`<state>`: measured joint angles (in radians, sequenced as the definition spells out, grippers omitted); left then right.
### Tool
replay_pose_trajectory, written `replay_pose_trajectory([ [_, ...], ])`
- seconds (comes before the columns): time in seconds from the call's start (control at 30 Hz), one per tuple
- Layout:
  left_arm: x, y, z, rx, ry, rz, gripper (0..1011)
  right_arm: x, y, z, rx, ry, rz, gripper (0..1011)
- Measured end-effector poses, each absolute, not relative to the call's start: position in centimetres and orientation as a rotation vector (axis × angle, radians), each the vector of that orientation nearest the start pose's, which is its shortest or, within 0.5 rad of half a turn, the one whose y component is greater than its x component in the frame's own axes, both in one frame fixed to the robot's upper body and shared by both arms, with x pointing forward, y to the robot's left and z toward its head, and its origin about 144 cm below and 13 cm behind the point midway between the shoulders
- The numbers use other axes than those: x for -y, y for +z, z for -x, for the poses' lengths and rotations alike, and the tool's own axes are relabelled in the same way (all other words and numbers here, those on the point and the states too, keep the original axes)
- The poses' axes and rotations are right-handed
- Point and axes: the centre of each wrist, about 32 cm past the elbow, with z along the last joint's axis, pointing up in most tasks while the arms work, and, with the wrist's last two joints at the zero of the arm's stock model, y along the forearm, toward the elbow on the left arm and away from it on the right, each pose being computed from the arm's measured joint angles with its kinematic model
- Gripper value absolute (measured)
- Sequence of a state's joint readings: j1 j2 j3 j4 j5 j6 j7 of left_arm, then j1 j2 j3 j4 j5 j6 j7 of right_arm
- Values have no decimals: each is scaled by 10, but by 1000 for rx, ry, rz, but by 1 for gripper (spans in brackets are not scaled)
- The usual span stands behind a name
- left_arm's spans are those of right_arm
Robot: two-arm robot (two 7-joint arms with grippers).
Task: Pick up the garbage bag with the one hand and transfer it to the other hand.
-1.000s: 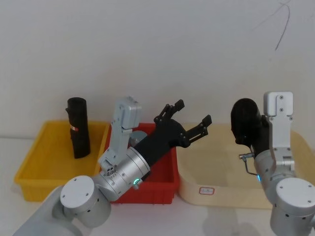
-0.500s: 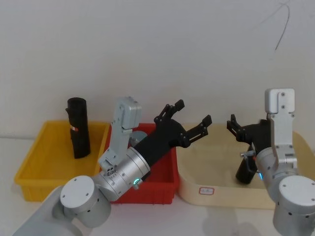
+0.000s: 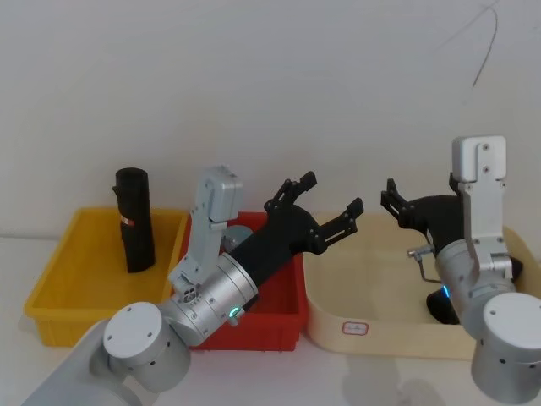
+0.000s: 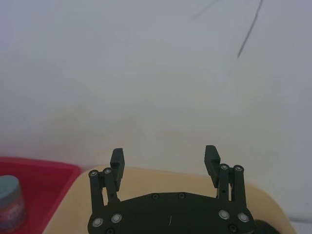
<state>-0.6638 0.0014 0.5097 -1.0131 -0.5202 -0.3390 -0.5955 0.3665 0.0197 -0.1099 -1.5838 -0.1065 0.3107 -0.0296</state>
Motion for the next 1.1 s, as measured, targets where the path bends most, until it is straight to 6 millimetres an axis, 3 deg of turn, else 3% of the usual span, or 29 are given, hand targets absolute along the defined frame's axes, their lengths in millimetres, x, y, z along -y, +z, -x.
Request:
replay_pose_trajectory([
  [0.53, -105, 1226, -601, 208, 648, 420, 1002, 197, 1283, -536, 254, -1360, 14, 1000],
  [1.1, -139, 1233, -581, 340, 850, 403, 1002, 186, 1284, -537, 291, -1204, -12, 1000],
])
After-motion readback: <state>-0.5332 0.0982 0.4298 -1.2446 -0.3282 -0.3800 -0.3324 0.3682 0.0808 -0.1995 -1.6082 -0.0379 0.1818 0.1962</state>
